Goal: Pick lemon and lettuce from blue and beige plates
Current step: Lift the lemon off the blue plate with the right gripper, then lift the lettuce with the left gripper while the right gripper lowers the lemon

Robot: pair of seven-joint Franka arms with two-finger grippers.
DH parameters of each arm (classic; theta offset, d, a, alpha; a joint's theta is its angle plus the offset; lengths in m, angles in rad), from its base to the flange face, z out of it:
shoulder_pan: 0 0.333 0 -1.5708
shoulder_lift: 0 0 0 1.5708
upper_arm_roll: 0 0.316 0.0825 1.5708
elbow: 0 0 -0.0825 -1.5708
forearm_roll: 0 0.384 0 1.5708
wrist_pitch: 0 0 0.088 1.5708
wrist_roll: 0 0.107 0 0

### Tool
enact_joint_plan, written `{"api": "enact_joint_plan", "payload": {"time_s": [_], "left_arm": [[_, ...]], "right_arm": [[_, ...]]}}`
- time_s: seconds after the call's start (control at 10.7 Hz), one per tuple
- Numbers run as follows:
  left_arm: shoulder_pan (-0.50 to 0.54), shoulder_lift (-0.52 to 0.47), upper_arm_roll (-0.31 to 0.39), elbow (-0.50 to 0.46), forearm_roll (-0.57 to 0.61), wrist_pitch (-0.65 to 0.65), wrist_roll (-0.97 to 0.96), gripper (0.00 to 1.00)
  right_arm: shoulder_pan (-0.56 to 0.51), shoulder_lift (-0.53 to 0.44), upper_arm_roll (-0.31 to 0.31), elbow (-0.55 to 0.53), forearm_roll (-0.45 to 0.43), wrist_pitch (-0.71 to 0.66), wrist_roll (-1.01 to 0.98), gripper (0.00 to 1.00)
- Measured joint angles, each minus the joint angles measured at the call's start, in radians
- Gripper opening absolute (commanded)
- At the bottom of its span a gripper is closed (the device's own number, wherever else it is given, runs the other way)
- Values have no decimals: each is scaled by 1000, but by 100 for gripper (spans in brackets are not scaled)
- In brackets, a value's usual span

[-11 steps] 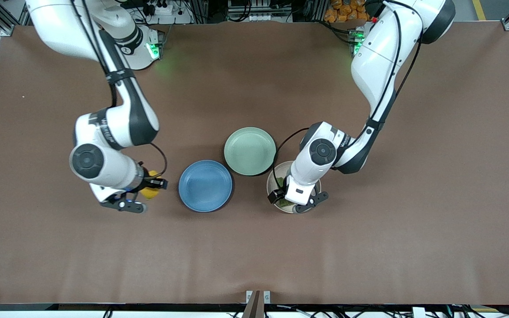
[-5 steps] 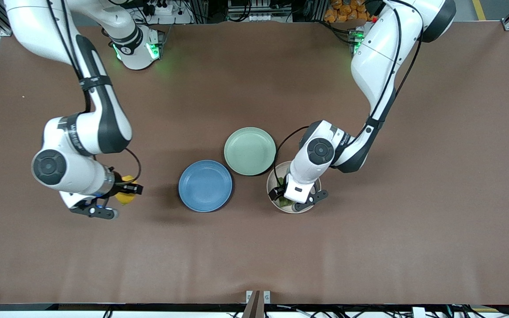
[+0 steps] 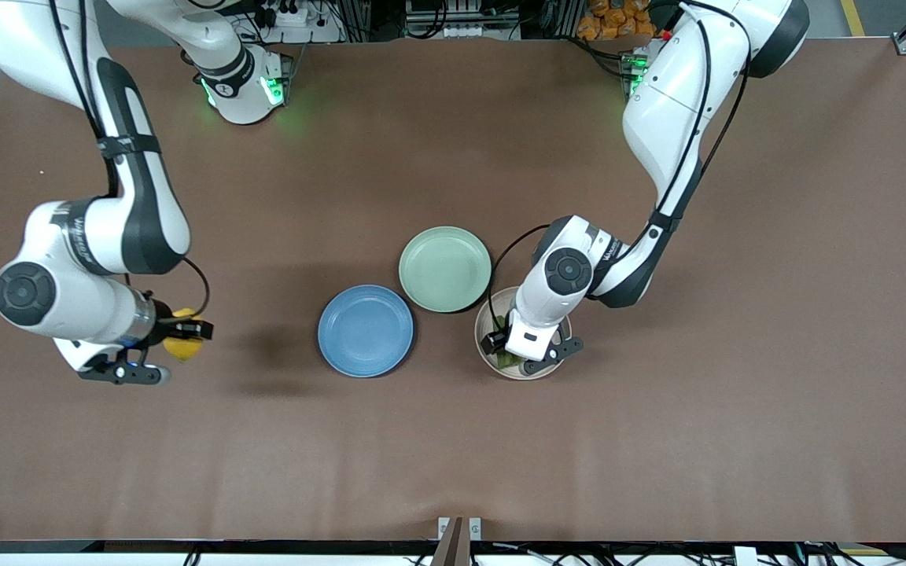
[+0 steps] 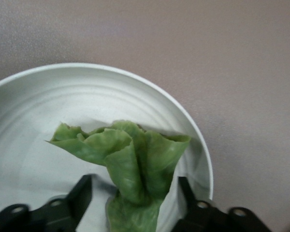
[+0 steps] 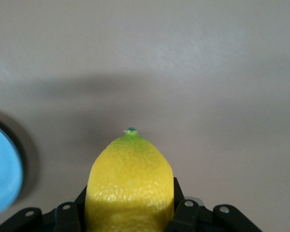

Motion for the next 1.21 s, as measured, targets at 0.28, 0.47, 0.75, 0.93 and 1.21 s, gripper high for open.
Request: {"api": "enact_joint_plan", "payload": {"time_s": [0.28, 0.47, 0.75, 0.93, 1.21], "left_arm": [[-2, -3, 1, 6, 11, -24, 0, 0], [-3, -16, 3, 20, 59, -84, 0, 0], [0, -64, 8, 31, 70, -138, 0, 0], [10, -105, 15, 33, 71, -174, 0, 0], [55, -172, 20, 34, 78, -236, 18, 0]], "right_arm": [[-37, -86, -11, -190, -49, 125, -53, 35], [-42, -106, -11, -300, -57, 237, -55, 35], [-46, -102, -11, -431, -59, 422, -55, 34], [-47, -91, -11, -476, -59, 481, -55, 33], [-46, -47, -4, -495, -59, 556, -55, 36]]}}
